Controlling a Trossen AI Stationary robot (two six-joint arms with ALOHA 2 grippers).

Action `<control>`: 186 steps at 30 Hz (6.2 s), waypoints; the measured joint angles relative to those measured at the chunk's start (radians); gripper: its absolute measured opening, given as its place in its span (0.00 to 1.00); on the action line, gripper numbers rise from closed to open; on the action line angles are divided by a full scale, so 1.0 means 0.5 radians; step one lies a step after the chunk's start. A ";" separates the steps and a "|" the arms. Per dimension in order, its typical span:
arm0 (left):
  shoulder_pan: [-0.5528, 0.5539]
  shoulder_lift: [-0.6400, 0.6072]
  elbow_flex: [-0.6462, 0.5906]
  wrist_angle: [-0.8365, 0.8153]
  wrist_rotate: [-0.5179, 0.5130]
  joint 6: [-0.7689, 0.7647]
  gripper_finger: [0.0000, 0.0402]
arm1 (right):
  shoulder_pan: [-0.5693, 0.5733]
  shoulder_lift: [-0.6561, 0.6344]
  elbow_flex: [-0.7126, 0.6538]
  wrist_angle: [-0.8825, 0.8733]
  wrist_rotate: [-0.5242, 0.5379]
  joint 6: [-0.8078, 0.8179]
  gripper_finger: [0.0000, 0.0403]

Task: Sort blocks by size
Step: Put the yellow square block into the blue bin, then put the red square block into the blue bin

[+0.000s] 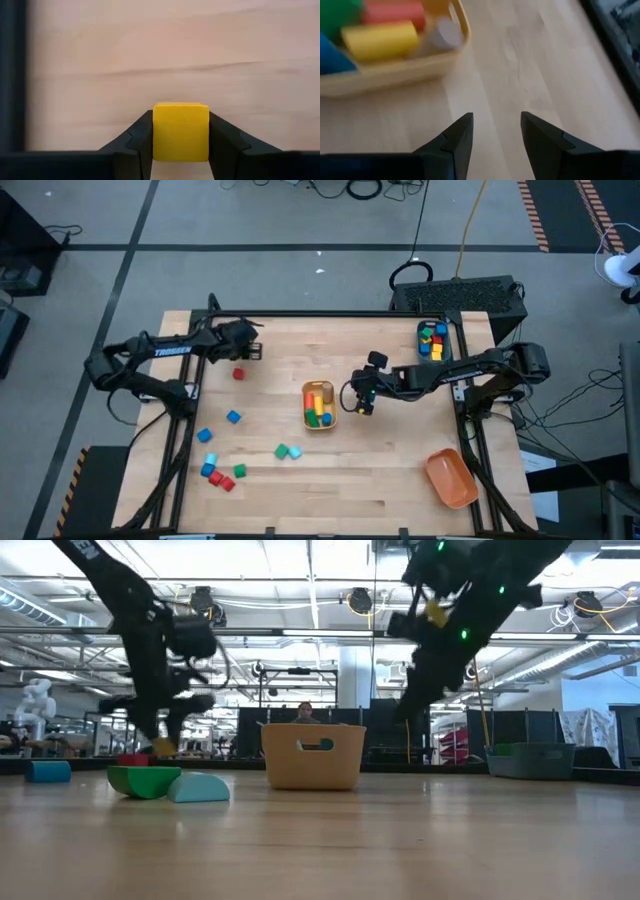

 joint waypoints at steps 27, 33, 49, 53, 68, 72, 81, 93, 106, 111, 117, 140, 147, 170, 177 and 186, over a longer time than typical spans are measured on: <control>-0.976 0.070 0.004 2.241 0.441 0.420 0.34 | 0.486 -0.386 0.001 0.427 0.457 -0.292 0.37; -1.087 0.238 0.005 2.636 0.482 0.368 0.34 | 0.463 -0.385 0.001 0.603 0.480 -0.576 0.41; -1.193 0.279 0.089 2.723 0.526 0.384 0.34 | 0.386 -0.052 0.028 1.451 0.471 -1.245 0.72; -1.191 0.279 0.088 2.725 0.526 0.384 0.34 | 0.385 0.041 0.098 1.467 0.478 -1.316 0.69; -1.191 0.279 0.089 2.729 0.528 0.363 0.34 | 0.324 0.037 0.125 1.505 0.459 -1.312 0.36; -1.192 0.279 0.089 2.721 0.523 0.315 0.34 | 0.308 0.037 0.125 1.496 0.431 -1.325 0.31; -1.192 0.279 0.090 2.644 0.498 0.474 0.44 | 0.324 0.038 0.125 1.463 0.695 -1.276 0.29; -1.189 0.257 0.087 2.509 0.520 0.599 0.56 | 0.266 -0.271 0.126 0.413 1.148 -0.593 0.29; -1.111 0.232 0.086 2.397 0.510 0.592 0.56 | -0.275 -0.893 0.121 -1.633 0.841 1.123 0.29; -1.111 0.232 0.086 2.397 0.506 0.592 0.56 | -0.443 -0.894 0.017 -1.697 0.776 1.208 0.29; -1.111 0.232 0.086 2.291 0.505 0.580 0.56 | -0.678 -0.890 -0.141 -1.693 0.702 1.224 0.29; -0.804 0.232 0.086 1.415 0.344 0.751 0.56 | -1.326 -0.889 -0.464 -1.112 0.506 0.861 0.30; -0.727 0.232 0.086 1.155 0.285 0.755 0.56 | -1.382 -0.889 -0.507 -1.002 0.468 0.787 0.40; -0.789 -0.080 0.087 -0.028 -0.130 0.322 0.56 | -0.695 -1.219 -0.510 -0.467 0.443 0.787 0.47; -0.789 -0.080 0.087 -0.256 -0.172 -0.053 0.56 | -0.410 -1.177 -0.510 -0.264 0.410 0.786 0.44; -0.787 -0.080 0.087 -0.608 -0.250 -0.286 0.56 | -0.367 -1.116 -0.510 -0.209 0.418 0.787 0.44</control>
